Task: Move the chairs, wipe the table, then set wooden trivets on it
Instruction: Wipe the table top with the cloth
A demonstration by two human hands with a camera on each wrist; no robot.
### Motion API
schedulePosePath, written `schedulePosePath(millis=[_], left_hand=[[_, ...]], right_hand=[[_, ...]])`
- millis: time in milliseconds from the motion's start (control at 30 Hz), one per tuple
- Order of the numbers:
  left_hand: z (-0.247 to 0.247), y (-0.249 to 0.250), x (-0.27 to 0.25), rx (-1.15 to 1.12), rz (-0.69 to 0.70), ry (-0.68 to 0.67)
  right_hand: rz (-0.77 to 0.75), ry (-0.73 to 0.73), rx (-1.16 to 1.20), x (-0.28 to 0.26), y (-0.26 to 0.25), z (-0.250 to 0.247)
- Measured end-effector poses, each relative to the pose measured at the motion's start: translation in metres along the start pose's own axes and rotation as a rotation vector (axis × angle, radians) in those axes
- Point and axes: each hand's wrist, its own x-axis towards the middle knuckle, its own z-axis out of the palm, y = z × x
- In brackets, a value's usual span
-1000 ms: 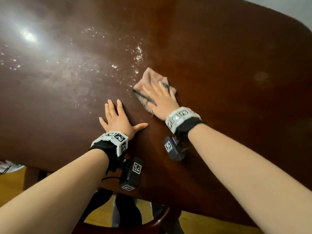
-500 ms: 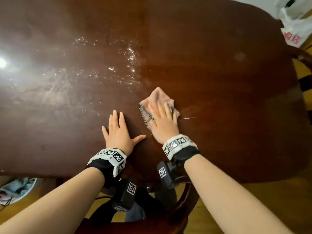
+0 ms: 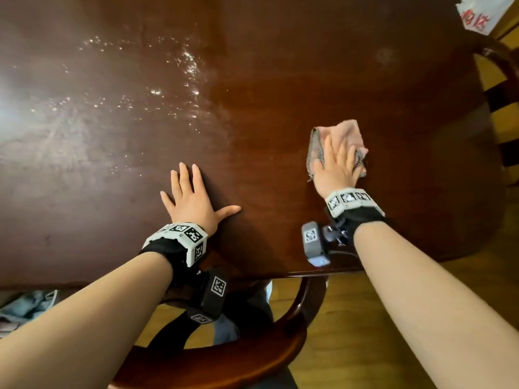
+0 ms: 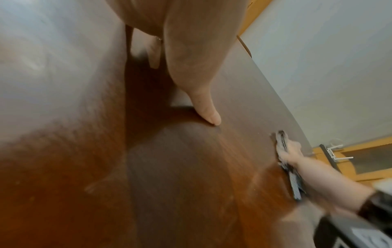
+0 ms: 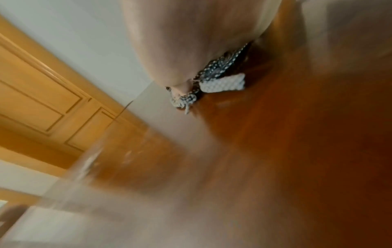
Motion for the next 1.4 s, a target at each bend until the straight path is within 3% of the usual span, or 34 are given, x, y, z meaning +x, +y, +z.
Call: schedulePosePath(millis=[133,200,267,333,500,633,733,867,1000,1067,1200,1300,1400], left_hand=[[-0.002,0.001,-0.001,0.004,-0.016,-0.004],[-0.003,0.002,-0.001,0.002,-0.021,-0.008],[-0.004,0.003,-0.002,-0.001,-0.023,-0.007],[-0.005,0.004,-0.002,0.000,-0.026,-0.014],[-0.007,0.005,-0.002,-0.009,-0.038,-0.024],[-0.006,0.012,-0.001,-0.001,-0.057,-0.016],[-0.004,0.021,0.002,0.009,-0.066,-0.013],[-0.003,0.035,0.004,0.027,-0.069,-0.007],[-0.007,0.042,0.005,0.056,-0.068,-0.015],[-0.009,0.043,0.006,0.057,-0.064,-0.024],[-0.011,0.045,0.006,0.042,-0.081,-0.046],[-0.010,0.044,0.006,0.019,-0.082,-0.048],[-0.007,0.040,0.007,0.013,-0.075,-0.037]], right_hand=[[-0.353,-0.021,-0.065,-0.040,-0.056,0.026],[-0.475,-0.087,-0.109,-0.072,-0.047,0.037],[-0.497,-0.119,-0.123,-0.085,-0.012,0.035],[-0.403,-0.097,-0.048,-0.082,0.026,0.023],[0.033,0.010,0.057,-0.031,0.098,-0.004],[0.225,0.058,0.111,0.020,0.096,-0.021],[0.046,0.078,0.073,0.033,0.048,-0.024],[-0.392,0.062,-0.012,-0.023,-0.022,0.014],[-0.579,-0.010,-0.145,-0.071,0.005,0.034],[-0.526,-0.002,-0.090,-0.075,0.039,0.027],[-0.234,0.076,0.040,-0.062,0.099,0.001],[0.030,0.068,0.075,-0.021,0.139,-0.016],[0.270,0.078,0.137,0.028,0.147,-0.040]])
